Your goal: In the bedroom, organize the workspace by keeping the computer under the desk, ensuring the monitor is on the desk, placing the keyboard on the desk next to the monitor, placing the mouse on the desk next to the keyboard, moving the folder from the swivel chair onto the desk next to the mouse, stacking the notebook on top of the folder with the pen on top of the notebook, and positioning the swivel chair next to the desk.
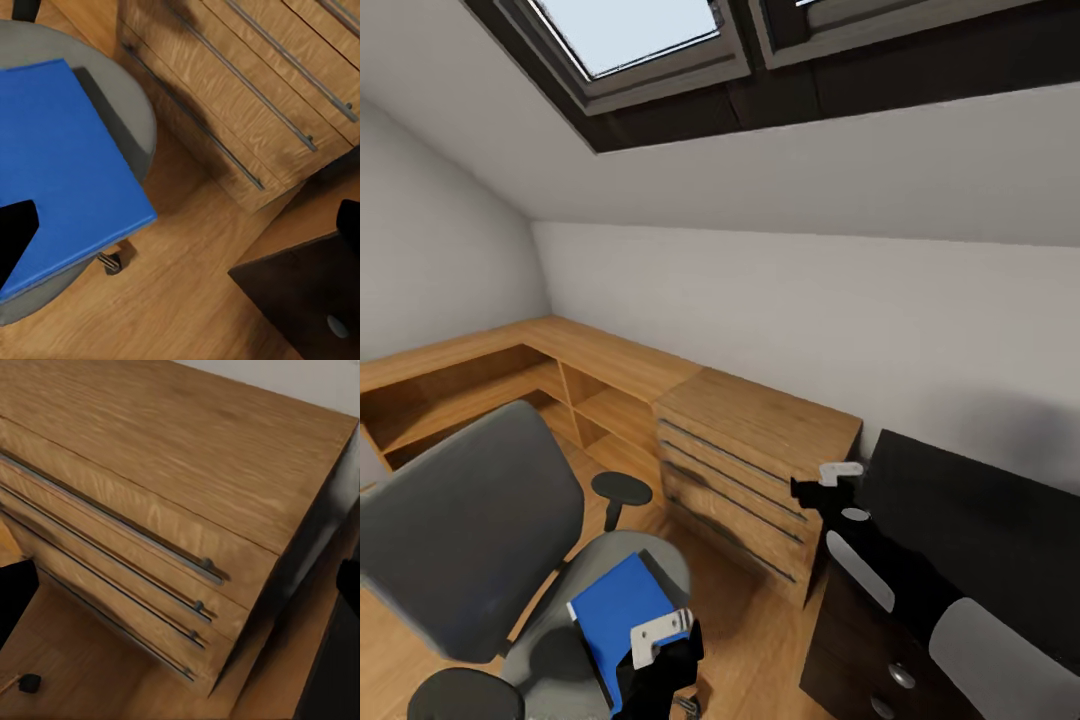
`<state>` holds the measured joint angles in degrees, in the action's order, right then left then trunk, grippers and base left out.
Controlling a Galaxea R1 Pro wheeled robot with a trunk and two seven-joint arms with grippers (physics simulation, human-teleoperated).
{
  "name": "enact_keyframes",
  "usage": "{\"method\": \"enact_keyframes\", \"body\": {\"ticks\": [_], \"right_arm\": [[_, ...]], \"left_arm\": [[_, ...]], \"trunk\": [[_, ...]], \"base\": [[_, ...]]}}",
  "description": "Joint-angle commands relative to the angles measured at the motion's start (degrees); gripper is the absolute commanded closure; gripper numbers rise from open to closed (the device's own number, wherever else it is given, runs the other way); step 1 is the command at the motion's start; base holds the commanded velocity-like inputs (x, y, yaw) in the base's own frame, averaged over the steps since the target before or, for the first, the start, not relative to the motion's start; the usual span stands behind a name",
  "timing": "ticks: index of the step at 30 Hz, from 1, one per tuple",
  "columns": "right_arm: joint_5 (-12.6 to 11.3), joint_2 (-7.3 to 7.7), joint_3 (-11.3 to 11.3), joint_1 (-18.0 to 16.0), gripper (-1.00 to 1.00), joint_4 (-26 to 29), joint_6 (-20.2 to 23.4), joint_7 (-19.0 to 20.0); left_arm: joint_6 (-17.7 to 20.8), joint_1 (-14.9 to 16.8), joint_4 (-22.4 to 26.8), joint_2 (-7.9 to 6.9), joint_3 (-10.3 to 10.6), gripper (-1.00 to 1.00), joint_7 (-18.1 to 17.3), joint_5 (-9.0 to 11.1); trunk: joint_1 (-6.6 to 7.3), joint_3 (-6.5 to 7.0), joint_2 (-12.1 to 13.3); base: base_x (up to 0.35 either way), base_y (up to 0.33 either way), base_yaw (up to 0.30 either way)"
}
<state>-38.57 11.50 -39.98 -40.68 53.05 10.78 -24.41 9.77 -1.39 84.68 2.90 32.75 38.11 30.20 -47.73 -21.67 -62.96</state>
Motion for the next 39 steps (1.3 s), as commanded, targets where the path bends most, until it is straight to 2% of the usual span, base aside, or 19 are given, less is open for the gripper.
{"method": "enact_keyframes", "body": {"ticks": [1,6,11,28,31,39], "right_arm": [[0.07,-0.06,-0.56,-0.05,-1.0,0.1,0.17,-0.64],[1.28,-1.22,-1.04,-0.02,-1.0,-0.6,0.17,-0.86],[3.04,-1.67,-1.14,-0.02,-1.0,-1.42,0.13,-0.89],[3.49,-1.77,-1.24,0.01,-1.0,-2.08,0.13,-0.83],[3.61,-2.29,-1.28,0.01,-1.0,-2.7,0.12,-0.82],[3.76,-3.03,-1.25,-0.02,-1.0,-3.11,0.11,-0.81]], "left_arm": [[0.26,0.04,0.08,0.01,0.03,-1.0,0.29,0.2],[0.25,0.04,0.05,0.0,0.03,-1.0,0.29,0.21],[0.25,0.01,0.05,0.0,-0.02,-1.0,0.29,0.27],[0.31,0.03,-0.12,0.08,0.27,-1.0,0.26,0.06],[0.51,0.06,-0.28,0.16,0.6,-1.0,0.07,0.07],[0.83,0.07,-3.88,0.65,1.23,-1.0,-0.25,0.04]], "trunk": [[-0.01,-0.11,-0.05],[-0.01,-0.36,-0.05],[-0.01,-0.61,-0.05],[-0.01,-1.45,-0.05],[-0.01,-1.6,-0.05],[-0.01,-2.0,-0.05]], "base": [[0.0,0.0,0.228],[0.0,0.0,0.23],[0.0,0.0,0.231],[0.0,0.0,0.231],[0.0,0.0,0.231],[-0.174,0.0,0.228]]}}
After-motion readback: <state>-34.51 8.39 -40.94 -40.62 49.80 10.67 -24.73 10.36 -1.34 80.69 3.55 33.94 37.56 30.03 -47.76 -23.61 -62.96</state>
